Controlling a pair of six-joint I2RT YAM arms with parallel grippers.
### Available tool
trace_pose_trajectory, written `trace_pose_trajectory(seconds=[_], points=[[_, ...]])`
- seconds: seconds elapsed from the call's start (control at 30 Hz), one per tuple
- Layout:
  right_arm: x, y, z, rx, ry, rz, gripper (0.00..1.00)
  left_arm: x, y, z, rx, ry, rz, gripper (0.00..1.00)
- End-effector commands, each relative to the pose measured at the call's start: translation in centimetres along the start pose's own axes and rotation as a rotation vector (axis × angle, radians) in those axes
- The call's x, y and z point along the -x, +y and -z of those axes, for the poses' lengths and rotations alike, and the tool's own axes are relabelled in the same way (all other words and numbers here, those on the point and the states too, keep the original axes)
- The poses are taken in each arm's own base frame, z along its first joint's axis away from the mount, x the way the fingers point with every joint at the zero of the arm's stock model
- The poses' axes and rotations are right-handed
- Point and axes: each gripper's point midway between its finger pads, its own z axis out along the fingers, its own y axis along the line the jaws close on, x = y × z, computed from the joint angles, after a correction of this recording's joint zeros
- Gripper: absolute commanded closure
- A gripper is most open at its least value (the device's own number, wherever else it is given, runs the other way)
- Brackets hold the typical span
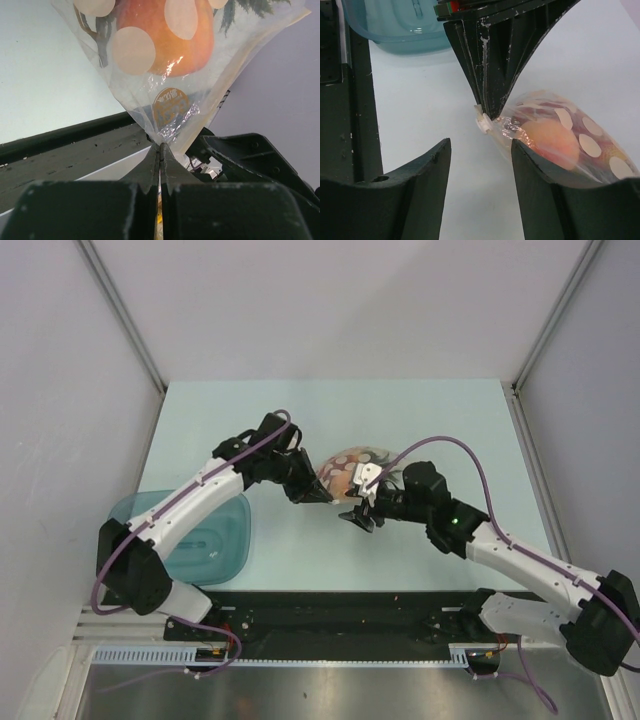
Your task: Open the zip-top bag and remove the fake food
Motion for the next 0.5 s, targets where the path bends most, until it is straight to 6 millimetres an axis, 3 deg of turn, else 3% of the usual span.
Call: trace_pose_trajectory(seconds=[0.0,0.3,0.47], points=[[2.5,0.1,-1.1,0.065,-0.102,0.067,0.44,-0.5,-1.3,0.8,-0.062,-0.005,-0.003,1.0],[2.4,-0.2,-2.4,0.099,-0.093,0.086,0.51,-0.7,-1.1,0.6,-0.064,0.015,-0.006,1.0],[2.2,-0.6,-2.6,0.08,-0.082,0.09,0.62,-0.8,-1.4,0.7,-0.077,0.018,-0.011,1.0]])
